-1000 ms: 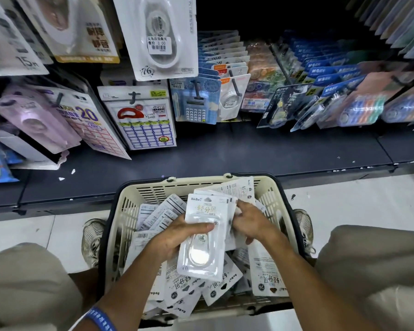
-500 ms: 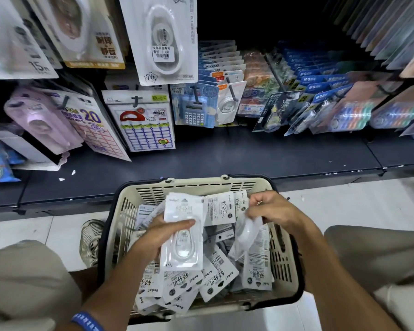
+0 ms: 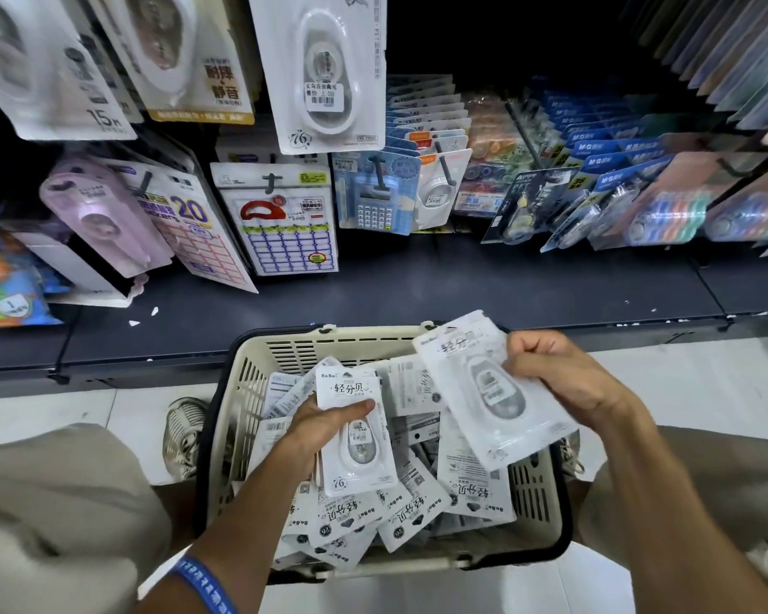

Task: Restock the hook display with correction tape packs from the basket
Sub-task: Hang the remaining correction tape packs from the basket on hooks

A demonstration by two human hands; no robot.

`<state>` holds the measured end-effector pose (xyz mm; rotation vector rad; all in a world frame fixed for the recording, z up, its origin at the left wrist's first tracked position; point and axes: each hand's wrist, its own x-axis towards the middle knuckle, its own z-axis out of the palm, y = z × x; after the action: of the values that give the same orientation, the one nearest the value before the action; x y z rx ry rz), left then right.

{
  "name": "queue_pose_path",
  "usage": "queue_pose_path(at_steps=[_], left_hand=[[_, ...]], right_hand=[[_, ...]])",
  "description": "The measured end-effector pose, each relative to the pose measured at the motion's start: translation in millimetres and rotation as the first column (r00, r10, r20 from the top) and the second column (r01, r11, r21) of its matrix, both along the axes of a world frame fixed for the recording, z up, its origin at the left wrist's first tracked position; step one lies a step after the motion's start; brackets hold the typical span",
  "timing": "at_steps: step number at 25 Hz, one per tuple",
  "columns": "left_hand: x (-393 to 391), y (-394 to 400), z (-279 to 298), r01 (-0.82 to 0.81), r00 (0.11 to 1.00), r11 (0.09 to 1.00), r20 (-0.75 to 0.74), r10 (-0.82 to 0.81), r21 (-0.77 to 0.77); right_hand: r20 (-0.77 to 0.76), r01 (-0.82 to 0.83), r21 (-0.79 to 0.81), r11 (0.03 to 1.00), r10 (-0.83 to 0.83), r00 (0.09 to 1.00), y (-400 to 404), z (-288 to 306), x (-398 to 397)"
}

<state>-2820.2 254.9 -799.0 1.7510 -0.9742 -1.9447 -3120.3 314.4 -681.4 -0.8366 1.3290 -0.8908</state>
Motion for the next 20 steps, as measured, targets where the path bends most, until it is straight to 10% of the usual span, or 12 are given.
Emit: queue_pose_path(at_steps=[6, 11, 15, 20], left_hand=[[-7.1, 0.9, 3.5, 0.104, 0.977, 0.984, -0.201, -0.074, 0.143], [-4.6, 5.4, -0.4, 0.268, 0.944, 0.955, -0.233, -0.235, 0.124], [-6.3, 1.9, -6.1, 0.157, 0.979, 0.984, -0.143, -0.144, 0.081], [-4.4, -2.1, -11.9, 0.052, 0.995, 0.998, -0.087, -0.049, 0.027]], right_hand=[[-0.161, -0.204, 0.022, 0.979, 0.205, 0.965, -6.0, -22.8, 49.2], [-0.349, -0.037, 0.118, 0.992, 0.077, 0.934, 7.6, -91.5, 110.1], [-0.850, 0.102, 0.395, 0.913, 0.321, 0.418, 16.9, -93.8, 96.9], [-0.600, -0.065, 0.702, 0.710, 0.638, 0.482, 38.1, -96.6, 97.1]])
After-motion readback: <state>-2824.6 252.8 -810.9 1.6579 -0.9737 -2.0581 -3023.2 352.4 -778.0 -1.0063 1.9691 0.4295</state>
